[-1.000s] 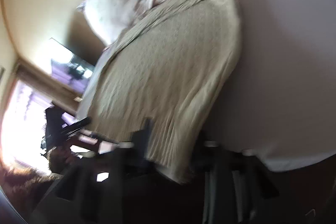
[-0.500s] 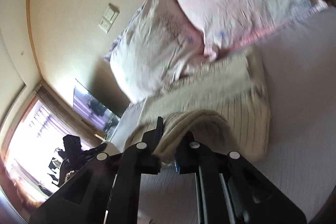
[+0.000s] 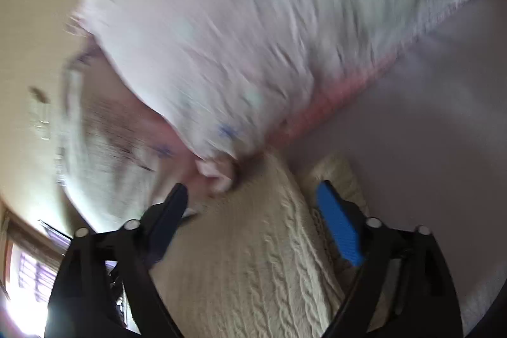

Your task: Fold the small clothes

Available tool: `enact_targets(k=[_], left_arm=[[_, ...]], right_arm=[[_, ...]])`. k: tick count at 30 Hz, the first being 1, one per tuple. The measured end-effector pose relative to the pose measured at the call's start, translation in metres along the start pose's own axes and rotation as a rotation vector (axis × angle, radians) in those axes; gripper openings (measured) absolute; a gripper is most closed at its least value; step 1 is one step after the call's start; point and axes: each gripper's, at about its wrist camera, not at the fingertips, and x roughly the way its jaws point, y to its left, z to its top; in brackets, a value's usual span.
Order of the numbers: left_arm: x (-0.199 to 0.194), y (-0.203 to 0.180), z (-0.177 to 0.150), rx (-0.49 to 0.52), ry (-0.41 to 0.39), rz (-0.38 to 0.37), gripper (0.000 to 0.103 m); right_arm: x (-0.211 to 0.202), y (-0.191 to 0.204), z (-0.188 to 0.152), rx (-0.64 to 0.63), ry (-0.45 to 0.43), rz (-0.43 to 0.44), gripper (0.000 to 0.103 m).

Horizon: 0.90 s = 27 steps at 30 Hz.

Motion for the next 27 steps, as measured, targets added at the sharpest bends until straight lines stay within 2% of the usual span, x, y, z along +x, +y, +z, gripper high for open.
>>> enact_targets(k=[3, 5, 6, 8, 12, 14, 16, 17, 18, 20, 22, 23, 25, 27], left_arm=[[-0.015, 0.003, -0.011, 0.031, 0.025, -0.024, 0.069], [-0.016, 0.006, -0.022, 0.037, 0.08, -0.026, 0.073], [-0.013, 0.008, -0.027, 0.031, 0.112, -0.03, 0.073], [-0.007, 0.008, -0.035, 0.026, 0.157, -0.031, 0.073], [0.006, 0.004, -0.044, 0.049, 0.206, -0.003, 0.073], [0.016, 0.01, -0.043, 0.001, 0.224, -0.009, 0.071], [0.017, 0.021, -0.039, -0.088, 0.204, -0.054, 0.065], [0.019, 0.029, -0.037, -0.151, 0.204, -0.08, 0.056], [0.022, 0.038, -0.036, -0.222, 0.209, -0.113, 0.039], [0.029, 0.059, -0.039, -0.383, 0.239, -0.187, 0.016], [0.032, 0.075, -0.046, -0.544, 0.242, -0.293, 0.015], [0.031, 0.077, -0.049, -0.592, 0.243, -0.317, 0.015], [0.026, 0.07, -0.051, -0.623, 0.213, -0.379, 0.014], [0.021, 0.05, -0.048, -0.602, 0.187, -0.442, 0.014]], right_arm=[[-0.03, -0.002, -0.007, -0.07, -0.097, 0.066, 0.091], [-0.038, -0.01, -0.012, -0.081, -0.141, 0.101, 0.091], [-0.037, -0.014, -0.013, -0.079, -0.145, 0.104, 0.091], [-0.03, -0.022, -0.011, -0.048, -0.1, 0.099, 0.091], [-0.028, -0.018, -0.011, -0.067, -0.085, 0.099, 0.091], [-0.026, -0.015, -0.01, -0.072, -0.081, 0.11, 0.091], [-0.023, -0.012, -0.013, -0.077, -0.074, 0.114, 0.091], [-0.023, -0.012, -0.013, -0.078, -0.068, 0.118, 0.091], [-0.021, -0.011, -0.013, -0.078, -0.065, 0.12, 0.091], [-0.019, -0.01, -0.014, -0.08, -0.059, 0.13, 0.091], [-0.02, -0.008, -0.014, -0.086, -0.056, 0.142, 0.091], [-0.021, -0.007, -0.014, -0.091, -0.056, 0.147, 0.091], [-0.023, -0.004, -0.013, -0.106, -0.058, 0.154, 0.091], [-0.027, 0.0, -0.012, -0.127, -0.068, 0.157, 0.091]])
